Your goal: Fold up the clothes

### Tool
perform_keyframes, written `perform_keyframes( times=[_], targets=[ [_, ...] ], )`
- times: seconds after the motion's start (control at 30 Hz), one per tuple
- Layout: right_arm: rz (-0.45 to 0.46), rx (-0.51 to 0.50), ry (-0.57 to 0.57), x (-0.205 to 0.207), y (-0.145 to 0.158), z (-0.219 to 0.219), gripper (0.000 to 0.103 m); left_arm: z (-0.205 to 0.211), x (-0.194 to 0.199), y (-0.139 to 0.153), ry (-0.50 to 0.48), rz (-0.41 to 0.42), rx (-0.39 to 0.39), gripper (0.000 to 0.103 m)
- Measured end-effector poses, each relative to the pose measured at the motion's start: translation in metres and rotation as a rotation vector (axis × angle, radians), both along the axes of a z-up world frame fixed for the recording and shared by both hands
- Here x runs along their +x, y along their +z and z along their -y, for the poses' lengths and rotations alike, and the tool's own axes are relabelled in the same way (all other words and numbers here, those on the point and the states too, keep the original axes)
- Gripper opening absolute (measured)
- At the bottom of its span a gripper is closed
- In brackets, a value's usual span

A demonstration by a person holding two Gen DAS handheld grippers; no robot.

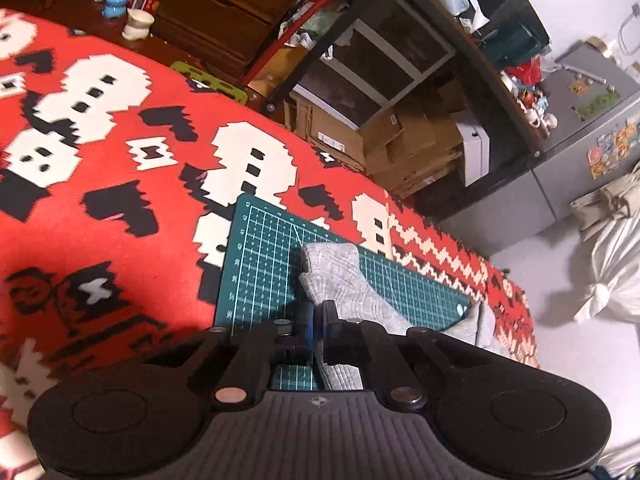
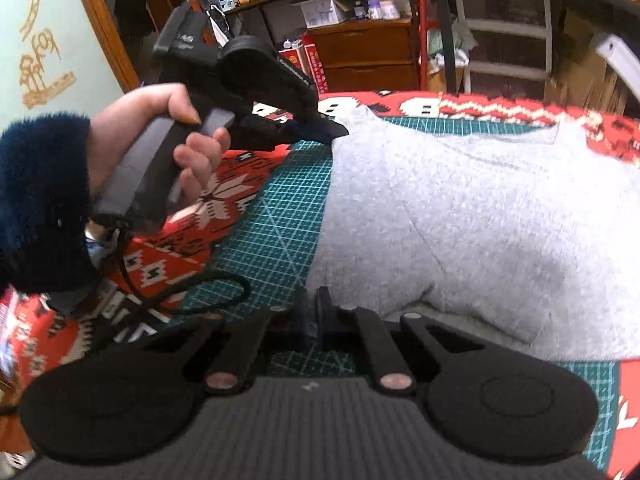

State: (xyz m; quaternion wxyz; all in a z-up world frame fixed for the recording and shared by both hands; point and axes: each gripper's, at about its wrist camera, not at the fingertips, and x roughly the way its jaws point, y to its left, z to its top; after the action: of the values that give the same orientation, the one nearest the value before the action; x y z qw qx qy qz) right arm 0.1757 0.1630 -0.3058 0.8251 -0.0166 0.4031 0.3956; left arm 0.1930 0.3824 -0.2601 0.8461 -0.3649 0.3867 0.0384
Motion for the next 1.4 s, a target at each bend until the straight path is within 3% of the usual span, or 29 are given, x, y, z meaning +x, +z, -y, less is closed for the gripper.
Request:
perform_keyframes(
  times=[0.2,0.4,0.7,0.8,0.9,1.03,1.1,1.2,1.4],
  targets=[
    [-0.045,0.009,0.059,-0.016,0.009,0.006,0.003,-0.009,-0.040,0.017,0.015,-0.006,-0.014,0.004],
    [-0.074,-0.007,0.146,-0.059,0.015,0.011,0.003,-0.015,-0.101,0.023,0.020,-0.046,0.015,0.004],
    [-0.147,-0.026,0.265,-0.128,0.018,0.006,0.003,-0.021,-0.213,0.010,0.144,-0.067,-0.002,0.004],
    [-0.123,-0.059,0.289,-0.140,0.018,0.004,0.005,-0.020,-0.238,0.009,0.184,-0.056,-0.002,0.005],
    [-0.090,-0.075,0.289,-0.141,0.024,0.007,0.010,-0.016,-0.251,0.011,0.208,-0.035,0.026,0.006],
    [-0.068,-0.067,0.258,-0.142,0.038,0.020,0.020,-0.006,-0.259,0.025,0.201,-0.015,0.075,0.017],
    [-0.060,-0.065,0.231,-0.141,0.046,0.027,0.024,-0.001,-0.265,0.032,0.197,-0.008,0.099,0.018],
    [-0.045,-0.061,0.187,-0.139,0.055,0.036,0.036,0.011,-0.273,0.048,0.179,0.002,0.147,0.021],
    [0.010,-0.058,0.132,-0.137,0.080,0.054,0.049,0.041,-0.292,0.083,0.140,0.056,0.236,0.032]
  ],
)
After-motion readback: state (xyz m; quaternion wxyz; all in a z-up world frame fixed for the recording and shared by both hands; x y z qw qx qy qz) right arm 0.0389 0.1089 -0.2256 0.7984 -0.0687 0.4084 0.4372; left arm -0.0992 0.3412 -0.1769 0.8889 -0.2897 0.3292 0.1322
